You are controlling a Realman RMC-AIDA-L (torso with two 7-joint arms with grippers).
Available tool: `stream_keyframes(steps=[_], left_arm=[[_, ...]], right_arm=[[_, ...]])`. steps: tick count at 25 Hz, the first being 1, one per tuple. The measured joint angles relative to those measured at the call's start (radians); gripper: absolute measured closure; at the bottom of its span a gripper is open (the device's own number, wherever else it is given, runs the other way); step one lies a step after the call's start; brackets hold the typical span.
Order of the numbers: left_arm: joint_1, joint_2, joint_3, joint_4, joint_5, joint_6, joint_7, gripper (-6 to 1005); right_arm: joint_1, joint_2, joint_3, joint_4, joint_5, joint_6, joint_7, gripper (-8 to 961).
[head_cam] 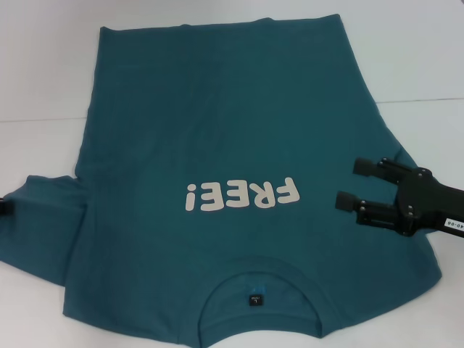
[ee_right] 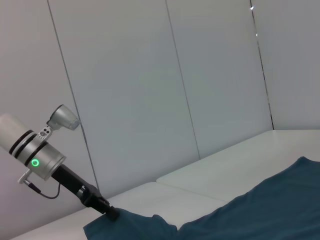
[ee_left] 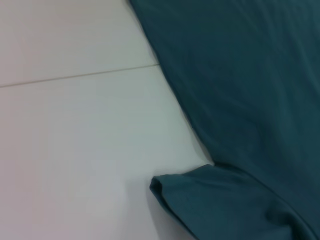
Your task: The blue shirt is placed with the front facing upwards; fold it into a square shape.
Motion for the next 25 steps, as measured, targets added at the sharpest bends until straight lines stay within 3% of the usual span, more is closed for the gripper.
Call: stream_keyframes(steps=[13,25], left_arm=[[-0.016,0.006,-0.001,0.039,0.024,0.031,-0.005,946],[-0.039,0.028,-0.006,0.038,0.048,0.064,-0.004,948]], right_arm=[[-0.002,0.004,0.000,0.000,0.000,-0.001,0.000,45],[-0.002,0.004,0.000,0.000,0.000,0.000,0.002,45]])
